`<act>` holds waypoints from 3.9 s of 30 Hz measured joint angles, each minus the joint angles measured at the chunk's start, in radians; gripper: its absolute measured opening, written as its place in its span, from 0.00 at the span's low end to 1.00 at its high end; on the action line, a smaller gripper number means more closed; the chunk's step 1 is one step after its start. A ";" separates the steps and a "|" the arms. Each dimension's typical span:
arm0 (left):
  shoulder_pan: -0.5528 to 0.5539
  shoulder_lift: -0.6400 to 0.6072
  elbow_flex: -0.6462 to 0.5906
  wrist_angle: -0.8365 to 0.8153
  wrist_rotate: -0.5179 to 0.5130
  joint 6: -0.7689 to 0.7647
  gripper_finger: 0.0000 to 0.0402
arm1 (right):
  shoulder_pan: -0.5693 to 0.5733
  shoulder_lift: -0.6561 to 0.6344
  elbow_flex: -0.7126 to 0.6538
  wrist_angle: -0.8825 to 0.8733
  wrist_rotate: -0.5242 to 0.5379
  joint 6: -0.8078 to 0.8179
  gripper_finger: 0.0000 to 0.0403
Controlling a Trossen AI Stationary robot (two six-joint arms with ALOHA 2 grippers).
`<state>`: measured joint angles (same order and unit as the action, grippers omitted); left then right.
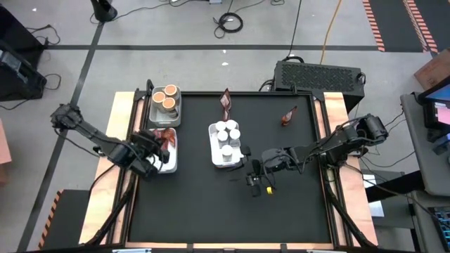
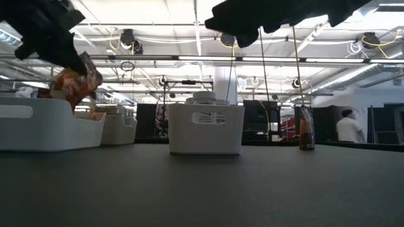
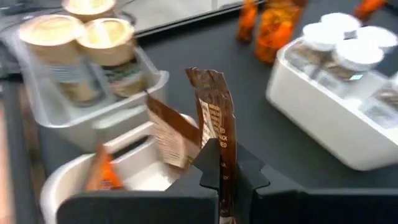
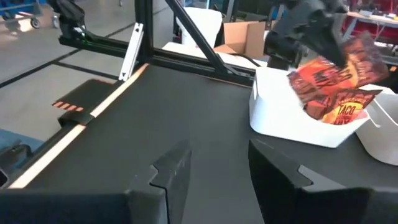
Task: Sort spices by type
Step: Put the orange seasoning pack into the left white bin
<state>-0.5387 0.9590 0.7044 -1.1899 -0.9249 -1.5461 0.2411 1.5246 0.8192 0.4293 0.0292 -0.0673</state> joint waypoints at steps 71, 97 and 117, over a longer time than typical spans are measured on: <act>-0.156 0.545 0.032 0.020 -0.057 -0.020 0.59 | -0.032 0.000 0.000 -0.008 0.000 -0.002 0.36; -0.058 0.198 0.447 -0.116 -0.056 0.260 0.63 | -0.044 -0.068 0.042 -0.205 0.008 0.004 0.36; 0.897 0.440 0.546 0.778 0.824 1.169 0.63 | -0.069 -0.372 -0.012 -0.752 0.154 0.272 0.36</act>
<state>0.3587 1.3990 1.2505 -0.4120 -0.1005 -0.3776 0.1726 1.1527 0.8073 -0.3227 0.1837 0.2047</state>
